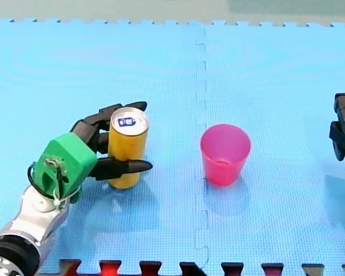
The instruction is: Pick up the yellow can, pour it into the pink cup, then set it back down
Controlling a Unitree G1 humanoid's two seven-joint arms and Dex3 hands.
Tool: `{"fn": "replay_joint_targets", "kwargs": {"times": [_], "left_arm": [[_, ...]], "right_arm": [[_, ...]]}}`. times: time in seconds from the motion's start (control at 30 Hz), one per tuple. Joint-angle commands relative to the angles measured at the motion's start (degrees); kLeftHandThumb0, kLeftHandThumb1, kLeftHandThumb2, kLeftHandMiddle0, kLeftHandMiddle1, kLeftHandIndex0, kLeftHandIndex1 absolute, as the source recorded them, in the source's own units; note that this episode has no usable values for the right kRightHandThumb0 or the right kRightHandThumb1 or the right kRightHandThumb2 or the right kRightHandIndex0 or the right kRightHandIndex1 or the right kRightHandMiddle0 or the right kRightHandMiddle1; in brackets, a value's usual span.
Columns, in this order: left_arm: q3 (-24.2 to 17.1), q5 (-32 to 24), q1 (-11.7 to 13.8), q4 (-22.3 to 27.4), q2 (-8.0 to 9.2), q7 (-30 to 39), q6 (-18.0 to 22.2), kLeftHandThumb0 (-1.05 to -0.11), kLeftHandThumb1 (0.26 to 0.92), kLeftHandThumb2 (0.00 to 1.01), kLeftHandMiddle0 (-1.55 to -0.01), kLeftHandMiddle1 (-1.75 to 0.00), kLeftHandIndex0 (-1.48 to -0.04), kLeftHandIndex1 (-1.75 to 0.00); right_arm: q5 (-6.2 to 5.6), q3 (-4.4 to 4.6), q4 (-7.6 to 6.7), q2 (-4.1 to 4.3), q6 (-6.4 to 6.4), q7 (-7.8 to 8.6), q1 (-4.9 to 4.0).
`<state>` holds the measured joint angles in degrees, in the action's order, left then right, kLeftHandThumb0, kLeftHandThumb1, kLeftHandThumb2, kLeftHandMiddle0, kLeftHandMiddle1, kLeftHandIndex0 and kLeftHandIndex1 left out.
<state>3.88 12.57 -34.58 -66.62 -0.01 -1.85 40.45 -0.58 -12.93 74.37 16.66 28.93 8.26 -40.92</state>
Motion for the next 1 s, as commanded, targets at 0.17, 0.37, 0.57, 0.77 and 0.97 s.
{"fn": "replay_joint_targets", "kwargs": {"times": [0.17,0.37,0.57,0.77,0.97], "left_arm": [[1.1,0.9,-1.0,2.8,0.24,-2.5,-1.7,-0.384,0.765,0.0,-1.41,0.0,-1.24,0.0],[1.7,1.2,-1.0,5.1,0.5,-3.1,-2.8,-0.388,0.76,0.0,-1.4,0.0,-1.24,0.0],[3.5,2.7,-1.8,6.4,1.25,-2.3,-4.2,-0.393,0.76,0.0,-1.39,0.0,-1.24,0.0],[4.4,2.9,-2.0,6.6,1.96,-0.8,-3.9,-0.383,0.765,0.0,-1.39,0.0,-1.23,0.0],[4.6,2.8,-3.1,6.3,1.82,-0.5,-5.2,-0.384,0.768,0.0,-1.38,0.0,-1.24,0.0]], "right_arm": [[-0.69,-0.53,-0.1,-0.08,-0.31,0.67,-0.01],[-1.06,-0.81,-0.17,-0.22,-0.4,1.01,0.07],[-1.51,-1.11,-0.18,-0.4,-0.67,1.34,0.06],[-1.66,-1.31,-0.18,-0.43,-0.75,1.6,0.09],[-1.63,-1.42,-0.18,-0.56,-0.85,1.55,0.05]]}}
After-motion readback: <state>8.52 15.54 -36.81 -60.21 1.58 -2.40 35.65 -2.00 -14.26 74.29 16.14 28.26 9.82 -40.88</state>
